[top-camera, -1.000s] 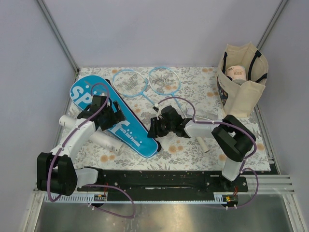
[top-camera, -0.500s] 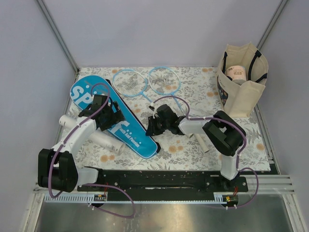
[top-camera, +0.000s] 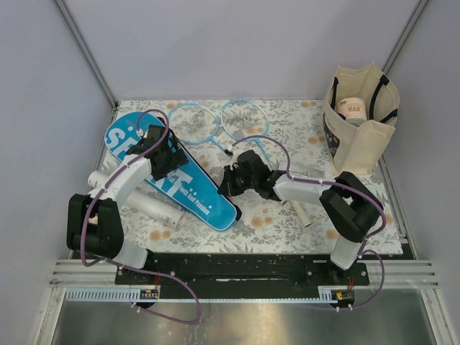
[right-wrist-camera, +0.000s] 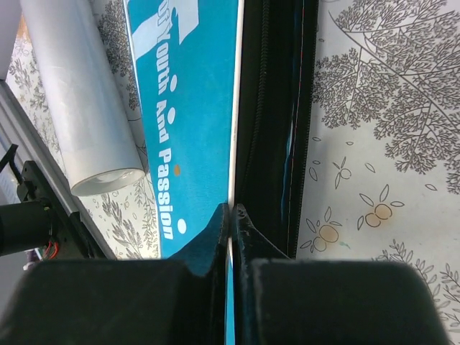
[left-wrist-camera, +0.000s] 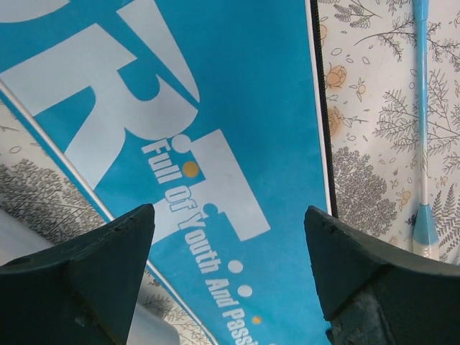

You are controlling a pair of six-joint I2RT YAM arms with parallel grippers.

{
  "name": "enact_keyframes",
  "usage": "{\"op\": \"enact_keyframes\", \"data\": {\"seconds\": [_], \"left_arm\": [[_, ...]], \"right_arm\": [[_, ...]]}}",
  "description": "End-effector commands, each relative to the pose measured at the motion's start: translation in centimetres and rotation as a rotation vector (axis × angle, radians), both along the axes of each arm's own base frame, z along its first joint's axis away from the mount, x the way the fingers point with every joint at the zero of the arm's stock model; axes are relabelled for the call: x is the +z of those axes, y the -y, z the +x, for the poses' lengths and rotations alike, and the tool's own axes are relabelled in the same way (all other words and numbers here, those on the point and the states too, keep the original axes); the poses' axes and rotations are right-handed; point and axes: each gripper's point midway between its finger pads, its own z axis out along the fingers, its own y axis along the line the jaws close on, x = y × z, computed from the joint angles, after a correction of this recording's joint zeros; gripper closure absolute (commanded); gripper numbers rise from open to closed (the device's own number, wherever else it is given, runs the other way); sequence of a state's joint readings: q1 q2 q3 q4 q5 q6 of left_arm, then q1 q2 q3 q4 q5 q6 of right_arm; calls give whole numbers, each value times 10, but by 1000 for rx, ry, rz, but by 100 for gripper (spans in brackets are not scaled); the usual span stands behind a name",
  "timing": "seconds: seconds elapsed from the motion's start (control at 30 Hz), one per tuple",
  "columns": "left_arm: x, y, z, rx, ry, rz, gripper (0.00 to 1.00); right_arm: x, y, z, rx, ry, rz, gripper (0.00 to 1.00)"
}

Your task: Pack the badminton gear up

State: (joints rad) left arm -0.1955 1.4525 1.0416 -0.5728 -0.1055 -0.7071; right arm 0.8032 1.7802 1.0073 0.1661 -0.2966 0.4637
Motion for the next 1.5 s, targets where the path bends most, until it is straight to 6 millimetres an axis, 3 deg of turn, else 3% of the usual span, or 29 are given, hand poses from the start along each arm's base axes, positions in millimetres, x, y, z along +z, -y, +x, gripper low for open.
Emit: {"op": "enact_keyframes", "data": {"seconds": [0.0,0.2,0.53,0.73,0.87,0.93,1.13,1.23,1.47], "left_arm": [[9,14,28,41,57,-21,13],[-12,33,36,25,10,-54,18],[-35,43,36,-19,-25,-25,19],[-42,58,37,-51,-33,-63,25],[-36,65,41,-70,-8,-65,26],[-35,67,40,-76,-23,-68,32],[-30,66,35,-81,-33,-69,77],[-22,68,35,-98,-23,-71,100],[-8,68,34,-150,21,-62,100]], "right_arm": [[22,1,0,-28,107,-16,100],[24,-2,-9,-41,185,-59,100],[21,-1,-15,-38,197,-67,100],[19,0,-17,-37,199,-70,100],[22,-2,-17,-27,215,-81,100],[24,-3,-14,-39,216,-77,100],[16,2,-12,-69,201,-117,100],[13,7,-10,-107,187,-128,93],[34,18,-5,-127,219,-121,59]]}}
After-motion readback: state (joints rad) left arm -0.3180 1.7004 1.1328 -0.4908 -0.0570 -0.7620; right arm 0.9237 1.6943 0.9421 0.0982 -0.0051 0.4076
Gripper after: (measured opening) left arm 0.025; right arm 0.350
